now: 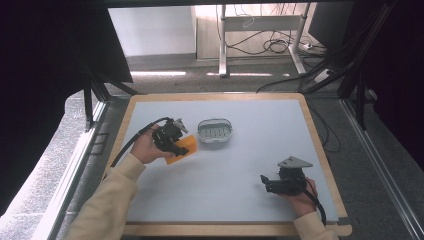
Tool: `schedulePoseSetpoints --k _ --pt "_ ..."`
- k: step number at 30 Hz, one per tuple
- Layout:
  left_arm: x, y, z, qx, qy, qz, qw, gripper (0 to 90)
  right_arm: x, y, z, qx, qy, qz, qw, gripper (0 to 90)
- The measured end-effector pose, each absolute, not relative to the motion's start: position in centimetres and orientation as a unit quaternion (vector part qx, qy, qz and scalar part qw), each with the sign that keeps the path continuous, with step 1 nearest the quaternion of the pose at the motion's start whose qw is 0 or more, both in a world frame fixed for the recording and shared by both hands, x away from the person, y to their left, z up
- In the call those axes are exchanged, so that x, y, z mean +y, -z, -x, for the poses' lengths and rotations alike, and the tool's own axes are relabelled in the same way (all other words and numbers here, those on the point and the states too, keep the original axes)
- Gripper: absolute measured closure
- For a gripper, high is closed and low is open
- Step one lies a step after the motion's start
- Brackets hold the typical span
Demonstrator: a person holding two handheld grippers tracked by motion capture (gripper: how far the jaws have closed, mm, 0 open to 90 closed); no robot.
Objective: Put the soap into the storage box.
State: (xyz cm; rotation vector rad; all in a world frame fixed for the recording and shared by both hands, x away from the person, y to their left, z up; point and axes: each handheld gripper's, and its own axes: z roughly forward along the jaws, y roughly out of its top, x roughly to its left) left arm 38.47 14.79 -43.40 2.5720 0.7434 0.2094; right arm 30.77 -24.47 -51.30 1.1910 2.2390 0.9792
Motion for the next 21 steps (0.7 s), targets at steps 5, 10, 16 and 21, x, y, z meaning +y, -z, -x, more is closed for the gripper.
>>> schedulePoseSetpoints --k 5,10,16,21 --pt "14.7 43.1 -38.8 0.273 -0.076 -0.931 0.232 62.2 -24.5 51.3 -30.8 0.805 -0.352 -0.428 0.210 14.7" --pt "14.6 42.8 -39.2 0.273 -0.077 -0.929 0.237 62.2 -24.5 51.3 -30.8 0.805 -0.352 -0.429 0.210 14.7" --pt "14.4 42.6 -39.8 0.269 -0.078 -0.930 0.239 62.2 -24.5 51.4 -30.8 0.805 -0.351 -0.429 0.210 14.7" --pt "14.3 42.4 -40.2 0.265 -0.076 -0.930 0.242 62.2 -24.5 51.3 -30.8 0.805 -0.351 -0.429 0.209 14.8"
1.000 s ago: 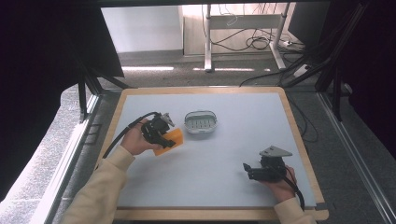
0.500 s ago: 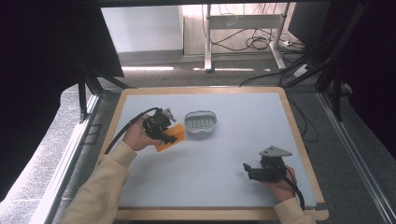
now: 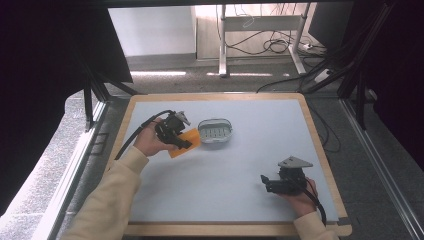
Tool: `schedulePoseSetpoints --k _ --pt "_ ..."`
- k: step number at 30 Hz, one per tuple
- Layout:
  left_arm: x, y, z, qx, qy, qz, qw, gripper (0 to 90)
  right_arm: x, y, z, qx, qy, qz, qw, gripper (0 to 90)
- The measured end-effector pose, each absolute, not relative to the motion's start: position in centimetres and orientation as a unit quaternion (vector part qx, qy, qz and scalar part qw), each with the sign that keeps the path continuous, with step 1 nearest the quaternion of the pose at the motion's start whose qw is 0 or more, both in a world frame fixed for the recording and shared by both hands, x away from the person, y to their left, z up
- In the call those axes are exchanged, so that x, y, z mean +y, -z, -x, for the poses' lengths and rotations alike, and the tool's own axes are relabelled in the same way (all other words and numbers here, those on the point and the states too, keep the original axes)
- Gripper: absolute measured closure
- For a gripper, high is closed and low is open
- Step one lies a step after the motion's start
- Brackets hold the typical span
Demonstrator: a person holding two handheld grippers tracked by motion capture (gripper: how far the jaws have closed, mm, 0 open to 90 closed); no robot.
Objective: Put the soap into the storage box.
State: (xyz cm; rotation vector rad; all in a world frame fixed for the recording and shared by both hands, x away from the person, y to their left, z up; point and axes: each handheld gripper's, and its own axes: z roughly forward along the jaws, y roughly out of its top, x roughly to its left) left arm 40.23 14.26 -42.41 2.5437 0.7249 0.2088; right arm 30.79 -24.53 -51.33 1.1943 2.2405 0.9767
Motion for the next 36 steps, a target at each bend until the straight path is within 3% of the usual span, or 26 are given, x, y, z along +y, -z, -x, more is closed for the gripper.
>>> schedulePoseSetpoints --k 36 --pt "11.0 41.3 -43.3 0.239 -0.085 -0.933 0.255 62.2 -24.6 51.4 -30.8 0.805 -0.350 -0.430 0.210 14.8"
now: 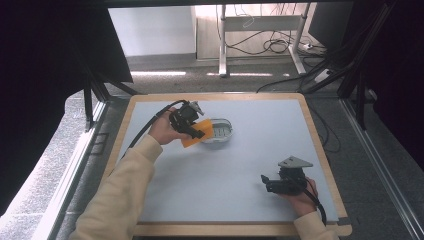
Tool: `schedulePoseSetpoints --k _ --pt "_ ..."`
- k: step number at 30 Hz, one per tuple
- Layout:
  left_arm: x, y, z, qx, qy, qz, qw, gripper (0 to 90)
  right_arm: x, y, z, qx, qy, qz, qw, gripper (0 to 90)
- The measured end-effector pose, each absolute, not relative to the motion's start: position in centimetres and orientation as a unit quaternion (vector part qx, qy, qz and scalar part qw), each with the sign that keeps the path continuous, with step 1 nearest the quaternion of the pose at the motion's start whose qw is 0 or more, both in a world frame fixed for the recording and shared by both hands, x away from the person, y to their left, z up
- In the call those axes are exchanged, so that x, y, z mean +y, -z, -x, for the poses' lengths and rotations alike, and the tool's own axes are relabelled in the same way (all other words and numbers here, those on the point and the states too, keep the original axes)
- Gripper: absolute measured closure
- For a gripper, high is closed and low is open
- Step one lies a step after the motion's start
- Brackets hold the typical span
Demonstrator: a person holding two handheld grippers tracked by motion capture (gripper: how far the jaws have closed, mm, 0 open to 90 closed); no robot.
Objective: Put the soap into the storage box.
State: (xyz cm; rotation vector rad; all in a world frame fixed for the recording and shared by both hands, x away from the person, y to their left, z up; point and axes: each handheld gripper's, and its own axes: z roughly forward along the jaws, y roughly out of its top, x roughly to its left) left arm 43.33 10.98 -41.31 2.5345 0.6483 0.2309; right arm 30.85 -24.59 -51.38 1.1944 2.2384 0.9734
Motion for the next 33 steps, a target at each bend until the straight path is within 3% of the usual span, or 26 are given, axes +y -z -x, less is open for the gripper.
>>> schedulePoseSetpoints --k 33 --pt "8.7 41.4 -46.8 0.213 -0.086 -0.938 0.261 62.2 -24.7 51.5 -30.9 0.806 -0.349 -0.432 0.207 14.8"
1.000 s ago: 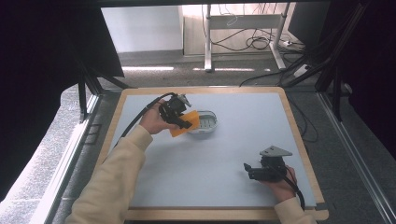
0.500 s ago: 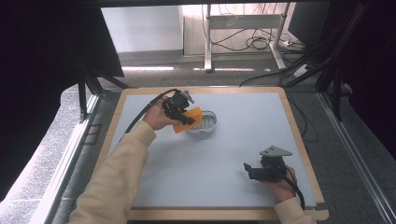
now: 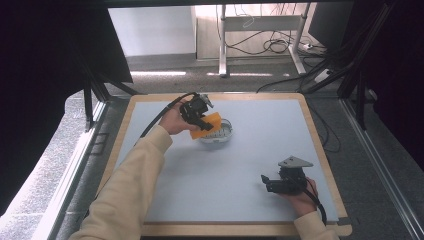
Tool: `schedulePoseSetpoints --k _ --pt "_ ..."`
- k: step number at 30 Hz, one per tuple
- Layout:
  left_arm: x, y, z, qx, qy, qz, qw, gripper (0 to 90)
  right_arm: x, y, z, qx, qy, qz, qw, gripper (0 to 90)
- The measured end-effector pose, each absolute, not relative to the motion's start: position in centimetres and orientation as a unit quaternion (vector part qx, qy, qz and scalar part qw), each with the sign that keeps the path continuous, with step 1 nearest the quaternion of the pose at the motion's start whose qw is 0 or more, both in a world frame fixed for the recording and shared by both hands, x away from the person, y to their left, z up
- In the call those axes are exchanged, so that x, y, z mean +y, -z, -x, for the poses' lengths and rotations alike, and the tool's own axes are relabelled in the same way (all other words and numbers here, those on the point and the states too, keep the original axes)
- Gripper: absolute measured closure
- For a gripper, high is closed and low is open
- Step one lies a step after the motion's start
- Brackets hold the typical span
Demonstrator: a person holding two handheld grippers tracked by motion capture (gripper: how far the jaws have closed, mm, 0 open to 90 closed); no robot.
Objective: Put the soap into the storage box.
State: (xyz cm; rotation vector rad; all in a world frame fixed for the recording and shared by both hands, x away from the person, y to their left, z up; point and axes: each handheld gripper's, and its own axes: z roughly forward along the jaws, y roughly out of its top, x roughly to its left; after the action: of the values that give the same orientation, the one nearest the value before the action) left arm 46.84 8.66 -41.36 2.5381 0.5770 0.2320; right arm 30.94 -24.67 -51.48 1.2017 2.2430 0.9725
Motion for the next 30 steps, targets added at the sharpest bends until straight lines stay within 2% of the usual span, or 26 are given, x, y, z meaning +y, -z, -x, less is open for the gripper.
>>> schedulePoseSetpoints --k 9,30 --pt "8.0 41.8 -47.6 0.195 -0.094 -0.938 0.269 62.2 -24.6 51.5 -30.9 0.807 -0.347 -0.430 0.209 14.7" --pt "6.7 42.8 -49.9 0.166 -0.077 -0.945 0.272 62.2 -24.6 51.6 -31.0 0.809 -0.344 -0.429 0.209 14.7"
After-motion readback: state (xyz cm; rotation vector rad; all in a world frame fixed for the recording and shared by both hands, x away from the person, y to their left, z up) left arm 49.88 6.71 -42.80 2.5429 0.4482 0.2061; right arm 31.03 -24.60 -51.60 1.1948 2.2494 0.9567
